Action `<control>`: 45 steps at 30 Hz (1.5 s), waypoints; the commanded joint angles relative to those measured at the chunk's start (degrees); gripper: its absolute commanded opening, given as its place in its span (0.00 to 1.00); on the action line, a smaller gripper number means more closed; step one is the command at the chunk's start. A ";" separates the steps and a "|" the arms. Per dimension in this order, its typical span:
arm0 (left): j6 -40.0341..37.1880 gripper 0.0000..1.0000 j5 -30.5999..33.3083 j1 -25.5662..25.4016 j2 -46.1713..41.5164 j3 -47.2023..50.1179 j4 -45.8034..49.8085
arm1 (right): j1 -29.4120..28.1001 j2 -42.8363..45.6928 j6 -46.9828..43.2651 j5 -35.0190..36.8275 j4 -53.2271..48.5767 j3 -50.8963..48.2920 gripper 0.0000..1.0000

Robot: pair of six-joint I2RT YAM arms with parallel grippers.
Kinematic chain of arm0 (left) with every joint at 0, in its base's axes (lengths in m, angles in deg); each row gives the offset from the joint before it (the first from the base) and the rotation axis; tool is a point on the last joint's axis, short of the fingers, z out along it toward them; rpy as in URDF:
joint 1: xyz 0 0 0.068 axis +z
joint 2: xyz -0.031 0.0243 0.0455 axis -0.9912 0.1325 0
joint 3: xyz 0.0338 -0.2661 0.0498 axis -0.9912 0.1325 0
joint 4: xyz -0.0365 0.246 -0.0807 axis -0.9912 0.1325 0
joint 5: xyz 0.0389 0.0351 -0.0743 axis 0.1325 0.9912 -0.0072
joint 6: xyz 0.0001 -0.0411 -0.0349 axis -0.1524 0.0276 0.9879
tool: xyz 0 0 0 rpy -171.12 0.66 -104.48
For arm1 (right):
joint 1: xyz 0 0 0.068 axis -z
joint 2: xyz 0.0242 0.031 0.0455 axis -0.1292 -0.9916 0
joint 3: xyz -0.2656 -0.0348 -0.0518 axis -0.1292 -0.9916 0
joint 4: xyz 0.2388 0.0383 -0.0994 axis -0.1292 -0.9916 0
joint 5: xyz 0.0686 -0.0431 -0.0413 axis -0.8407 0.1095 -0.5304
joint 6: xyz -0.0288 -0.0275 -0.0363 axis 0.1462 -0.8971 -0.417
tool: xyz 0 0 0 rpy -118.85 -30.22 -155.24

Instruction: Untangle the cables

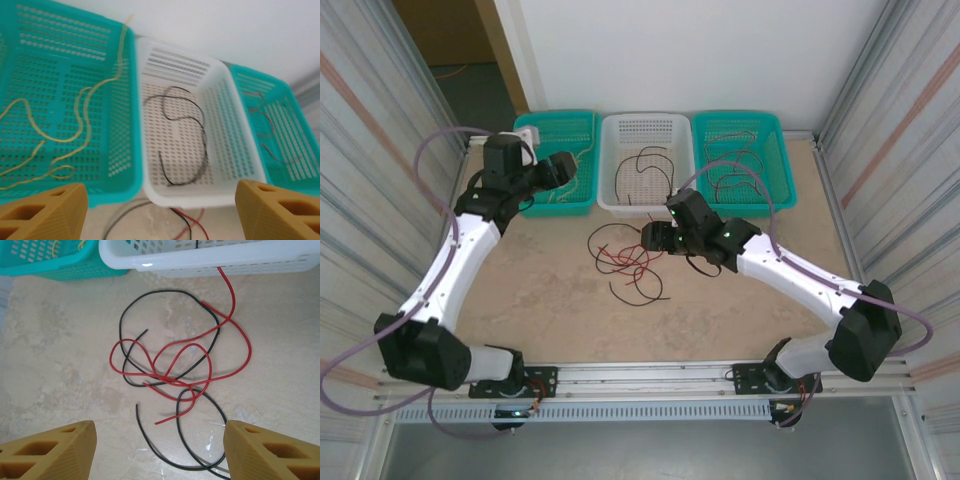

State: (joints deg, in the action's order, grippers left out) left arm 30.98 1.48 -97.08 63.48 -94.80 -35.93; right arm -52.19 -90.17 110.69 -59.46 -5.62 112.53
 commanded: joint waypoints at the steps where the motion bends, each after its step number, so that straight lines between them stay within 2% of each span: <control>1: -4.43 0.77 2.47 -4.28 -5.30 2.23 3.83 | -0.05 -1.12 -0.46 2.11 -1.13 1.68 0.67; 9: 2.02 0.73 1.46 -14.83 -14.93 13.99 5.25 | 1.13 -4.89 3.62 1.88 -5.64 2.55 0.67; 12: 5.98 0.68 -2.04 -15.11 -15.63 18.32 4.91 | 0.34 -7.34 5.59 0.89 -6.26 2.11 0.66; 17: 7.79 0.62 -2.77 -15.18 -15.52 21.32 6.52 | -2.03 -12.47 5.90 -0.06 -6.77 3.00 0.65; 28: 11.89 0.60 -2.85 -15.16 -17.87 24.83 7.01 | -2.23 -24.42 -0.65 -1.80 -6.46 12.83 0.65; 30: 12.03 0.60 -2.10 -15.15 -18.10 24.70 7.84 | -1.06 -26.87 -1.73 -4.54 -6.51 14.84 0.65; 38: 11.57 0.60 -3.67 -15.10 -15.51 25.24 8.72 | -0.40 -36.22 -3.32 -9.53 -4.13 20.67 0.52; 45: 11.47 0.60 -4.22 -15.10 -12.05 26.91 5.42 | -2.52 -39.00 -2.26 -11.67 -4.48 18.29 0.33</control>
State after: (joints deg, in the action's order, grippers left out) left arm 41.95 -1.91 -112.14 50.56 -68.82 -28.32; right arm -53.46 -128.70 108.68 -69.51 -9.06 131.74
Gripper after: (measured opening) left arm 0.599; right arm 0.341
